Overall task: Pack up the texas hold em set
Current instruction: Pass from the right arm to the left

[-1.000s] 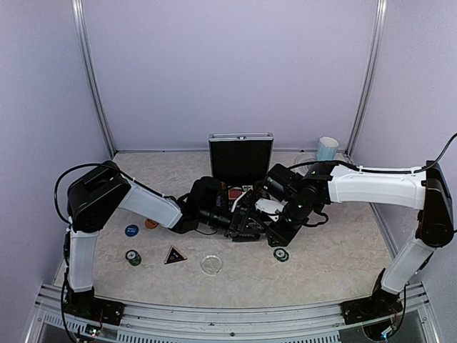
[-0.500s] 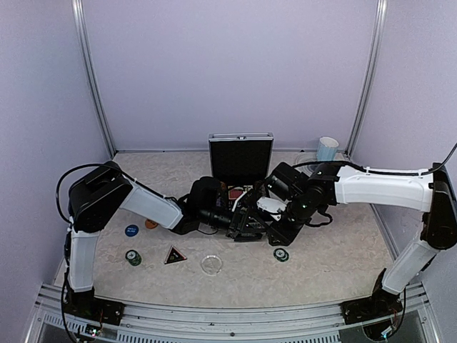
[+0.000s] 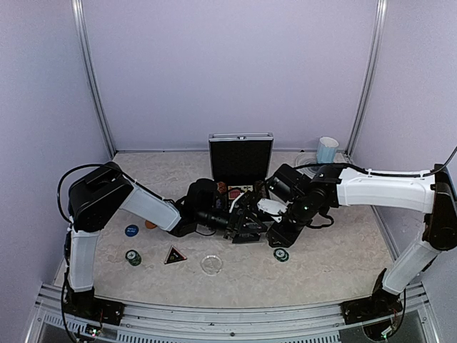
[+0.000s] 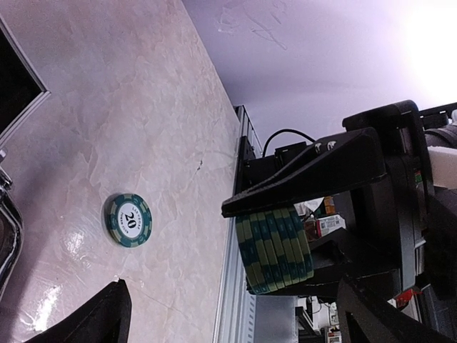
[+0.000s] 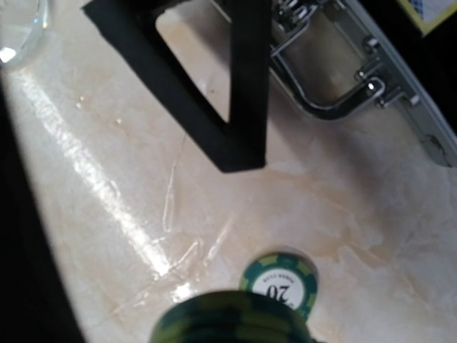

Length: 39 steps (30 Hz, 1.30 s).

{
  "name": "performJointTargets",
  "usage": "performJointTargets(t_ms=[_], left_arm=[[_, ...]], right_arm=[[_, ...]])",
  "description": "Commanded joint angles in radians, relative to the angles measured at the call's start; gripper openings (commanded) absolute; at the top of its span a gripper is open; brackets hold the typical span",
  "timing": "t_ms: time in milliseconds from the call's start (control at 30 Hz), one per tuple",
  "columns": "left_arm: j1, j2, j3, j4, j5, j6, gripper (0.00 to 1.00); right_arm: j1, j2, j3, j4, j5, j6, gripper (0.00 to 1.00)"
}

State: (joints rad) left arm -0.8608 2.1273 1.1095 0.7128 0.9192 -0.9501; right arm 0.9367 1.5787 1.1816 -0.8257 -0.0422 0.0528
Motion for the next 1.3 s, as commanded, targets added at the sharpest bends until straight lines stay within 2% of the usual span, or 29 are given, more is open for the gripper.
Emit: performJointTargets(t_ms=[0, 467, 733, 1267], left_arm=[[0.011, -0.006, 0.001, 0.077, -0.003, -0.051, 0.99], [0.0, 0.039, 0.039, 0.109, 0.033, -0.089, 0.99], [0.008, 0.061, 0.023, 0.209, 0.032, -0.203, 0.99], [0.019, -0.052, -0.089, 0.234, -0.018, -0.23, 0.99]], right_arm=[[0.027, -0.025, -0.009, 0.006, -0.058, -0.037, 0.0], [0.052, -0.003, 0.011, 0.01, -0.058, -0.042, 0.0], [0.059, -0.003, 0.016, 0.024, -0.028, -0.043, 0.0], [0.056, -0.018, 0.011, 0.018, 0.034, -0.003, 0.0]])
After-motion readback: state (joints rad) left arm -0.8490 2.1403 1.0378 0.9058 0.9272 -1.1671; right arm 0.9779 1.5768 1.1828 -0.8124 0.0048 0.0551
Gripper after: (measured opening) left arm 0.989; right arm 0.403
